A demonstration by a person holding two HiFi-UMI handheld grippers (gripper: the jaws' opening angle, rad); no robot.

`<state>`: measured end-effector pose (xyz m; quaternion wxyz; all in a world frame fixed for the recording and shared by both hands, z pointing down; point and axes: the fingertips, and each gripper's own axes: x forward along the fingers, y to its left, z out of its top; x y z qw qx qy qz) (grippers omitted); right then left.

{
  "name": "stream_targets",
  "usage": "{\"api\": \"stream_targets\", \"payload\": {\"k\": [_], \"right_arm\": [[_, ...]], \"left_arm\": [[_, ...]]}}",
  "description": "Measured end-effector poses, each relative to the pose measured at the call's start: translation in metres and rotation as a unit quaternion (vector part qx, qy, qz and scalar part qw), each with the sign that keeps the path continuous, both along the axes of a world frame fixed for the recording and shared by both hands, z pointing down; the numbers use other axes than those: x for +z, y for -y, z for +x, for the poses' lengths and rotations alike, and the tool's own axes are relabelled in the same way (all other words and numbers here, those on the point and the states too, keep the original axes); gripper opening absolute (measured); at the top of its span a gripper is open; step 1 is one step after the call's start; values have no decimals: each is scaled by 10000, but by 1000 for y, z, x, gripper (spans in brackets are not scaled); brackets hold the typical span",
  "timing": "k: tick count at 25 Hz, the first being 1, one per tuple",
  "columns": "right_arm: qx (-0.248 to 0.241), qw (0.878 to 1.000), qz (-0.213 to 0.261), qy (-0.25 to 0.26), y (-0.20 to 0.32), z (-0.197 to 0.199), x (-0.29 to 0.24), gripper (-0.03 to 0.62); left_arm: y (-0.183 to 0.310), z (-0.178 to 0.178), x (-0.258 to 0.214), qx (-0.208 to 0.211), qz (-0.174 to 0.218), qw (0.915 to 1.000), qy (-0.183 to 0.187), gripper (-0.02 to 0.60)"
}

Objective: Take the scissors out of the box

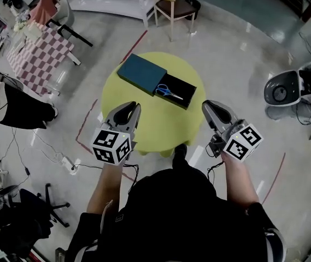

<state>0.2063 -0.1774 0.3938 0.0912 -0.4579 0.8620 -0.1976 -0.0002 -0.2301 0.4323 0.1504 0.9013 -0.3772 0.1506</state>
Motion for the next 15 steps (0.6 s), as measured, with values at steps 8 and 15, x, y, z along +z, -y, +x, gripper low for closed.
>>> {"api": "stream_targets", "payload": {"k": [8, 15], "right_arm": [[-372, 9993, -60, -5, 59, 37, 10, 29], [-753, 9967, -251, -176, 80, 22, 28, 28]], "left_arm": [[43, 33, -7, -341, 63, 9994, 84, 51], [52, 25, 1, -617, 19, 9981, 3, 51]]}}
